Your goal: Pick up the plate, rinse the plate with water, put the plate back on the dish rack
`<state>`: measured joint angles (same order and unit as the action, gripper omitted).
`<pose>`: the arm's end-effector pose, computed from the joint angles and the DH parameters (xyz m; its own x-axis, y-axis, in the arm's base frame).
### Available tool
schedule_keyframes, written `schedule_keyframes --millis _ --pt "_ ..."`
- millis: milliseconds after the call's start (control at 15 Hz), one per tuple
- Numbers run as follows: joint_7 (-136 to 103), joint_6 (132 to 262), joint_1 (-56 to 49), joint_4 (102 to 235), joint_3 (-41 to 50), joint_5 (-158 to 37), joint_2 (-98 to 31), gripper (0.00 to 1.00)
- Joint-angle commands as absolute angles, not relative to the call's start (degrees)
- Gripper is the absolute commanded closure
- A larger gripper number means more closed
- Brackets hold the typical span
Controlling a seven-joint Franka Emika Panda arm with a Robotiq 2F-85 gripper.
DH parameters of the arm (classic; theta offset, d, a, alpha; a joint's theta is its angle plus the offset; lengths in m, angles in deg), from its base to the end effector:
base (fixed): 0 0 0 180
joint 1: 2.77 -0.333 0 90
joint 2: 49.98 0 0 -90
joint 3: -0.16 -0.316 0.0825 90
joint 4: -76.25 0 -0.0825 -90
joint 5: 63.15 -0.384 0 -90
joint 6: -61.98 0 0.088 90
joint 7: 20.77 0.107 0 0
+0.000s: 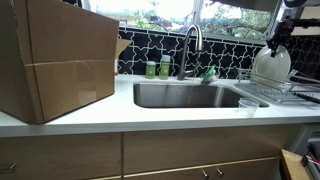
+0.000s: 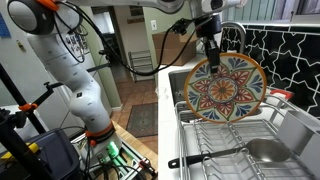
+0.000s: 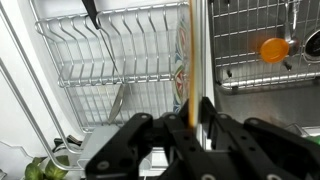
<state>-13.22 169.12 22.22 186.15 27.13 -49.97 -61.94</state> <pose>0.2899 -0.4300 0.5842 0.5546 -0.8180 0.1523 -0.8320 -0.5430 0.1135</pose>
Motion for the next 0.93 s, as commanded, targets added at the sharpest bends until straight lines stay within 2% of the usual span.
schedule_keyframes --millis 0,867 --pt "-15.8 170.6 22.7 186.8 27.5 -51.3 -61.5 0.97" --pt "-18.5 170.5 22.8 187.8 27.5 -51.0 -59.9 0.97"
